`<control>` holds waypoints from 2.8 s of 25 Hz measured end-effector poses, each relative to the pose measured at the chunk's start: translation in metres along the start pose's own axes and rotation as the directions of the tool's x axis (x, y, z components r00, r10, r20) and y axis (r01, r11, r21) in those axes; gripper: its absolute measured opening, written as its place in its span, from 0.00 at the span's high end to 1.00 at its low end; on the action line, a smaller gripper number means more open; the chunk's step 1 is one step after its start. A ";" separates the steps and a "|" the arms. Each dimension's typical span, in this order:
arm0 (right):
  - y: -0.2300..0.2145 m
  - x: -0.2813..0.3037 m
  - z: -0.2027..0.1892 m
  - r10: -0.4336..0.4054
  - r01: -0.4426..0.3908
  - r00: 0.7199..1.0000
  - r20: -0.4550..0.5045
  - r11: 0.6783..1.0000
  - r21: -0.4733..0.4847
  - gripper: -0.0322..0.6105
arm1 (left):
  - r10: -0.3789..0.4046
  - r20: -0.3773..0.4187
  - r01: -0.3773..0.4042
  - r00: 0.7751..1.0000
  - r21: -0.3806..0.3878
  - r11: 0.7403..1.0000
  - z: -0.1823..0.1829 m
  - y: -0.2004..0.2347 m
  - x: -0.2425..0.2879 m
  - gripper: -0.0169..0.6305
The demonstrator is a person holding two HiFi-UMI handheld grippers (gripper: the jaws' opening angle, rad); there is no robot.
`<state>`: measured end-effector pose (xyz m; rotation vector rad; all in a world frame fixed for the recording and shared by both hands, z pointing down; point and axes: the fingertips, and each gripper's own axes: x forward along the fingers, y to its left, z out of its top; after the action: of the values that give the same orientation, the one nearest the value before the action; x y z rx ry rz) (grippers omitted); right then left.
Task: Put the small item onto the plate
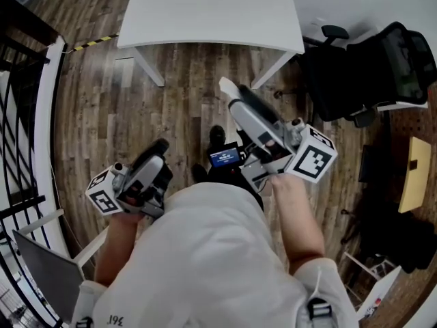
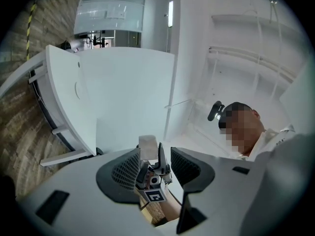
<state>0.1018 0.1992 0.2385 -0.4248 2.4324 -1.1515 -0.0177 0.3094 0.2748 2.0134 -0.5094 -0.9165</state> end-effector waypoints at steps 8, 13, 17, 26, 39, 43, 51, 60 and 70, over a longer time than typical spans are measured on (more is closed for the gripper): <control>-0.075 0.045 0.058 0.032 -0.032 0.999 -0.009 0.998 0.057 0.45 | 0.067 -0.010 -0.066 0.998 0.014 0.998 0.045 0.062 0.061 0.69; -0.125 0.063 0.111 0.020 -0.019 1.000 -0.020 0.997 0.079 0.45 | 0.078 -0.017 -0.077 0.997 0.015 0.997 0.073 0.100 0.121 0.69; -0.151 0.077 0.149 0.029 -0.027 0.999 -0.034 0.997 0.070 0.45 | 0.083 -0.023 -0.083 0.996 0.025 0.996 0.089 0.121 0.164 0.69; -0.201 0.094 0.187 0.023 -0.017 0.997 -0.067 0.995 0.096 0.45 | 0.126 -0.006 -0.126 0.992 0.029 0.992 0.110 0.154 0.208 0.69; -0.233 0.156 0.195 -0.080 0.081 0.996 -0.033 0.996 0.033 0.45 | 0.111 -0.082 -0.108 0.990 0.035 0.994 0.195 0.200 0.204 0.69; -0.254 0.177 0.198 -0.158 0.158 0.987 0.004 0.987 0.008 0.45 | 0.105 -0.157 -0.102 0.982 0.030 0.994 0.226 0.222 0.207 0.69; -0.273 0.233 0.186 -0.235 0.235 0.970 0.067 0.972 0.016 0.45 | 0.096 -0.240 -0.100 0.966 -0.004 0.995 0.288 0.255 0.185 0.69; -0.290 0.262 0.188 -0.288 0.289 0.953 0.096 0.957 0.005 0.45 | 0.064 -0.273 -0.075 0.960 -0.030 0.997 0.321 0.278 0.182 0.69; -0.322 0.279 0.202 -0.276 0.276 0.961 0.010 0.961 0.011 0.45 | 0.101 -0.232 -0.102 0.967 0.004 0.995 0.320 0.301 0.203 0.69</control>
<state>-0.0112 -0.2537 0.3102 -0.7857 2.4108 -1.2665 -0.1344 -0.1582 0.3193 2.0347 -0.4721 -0.6099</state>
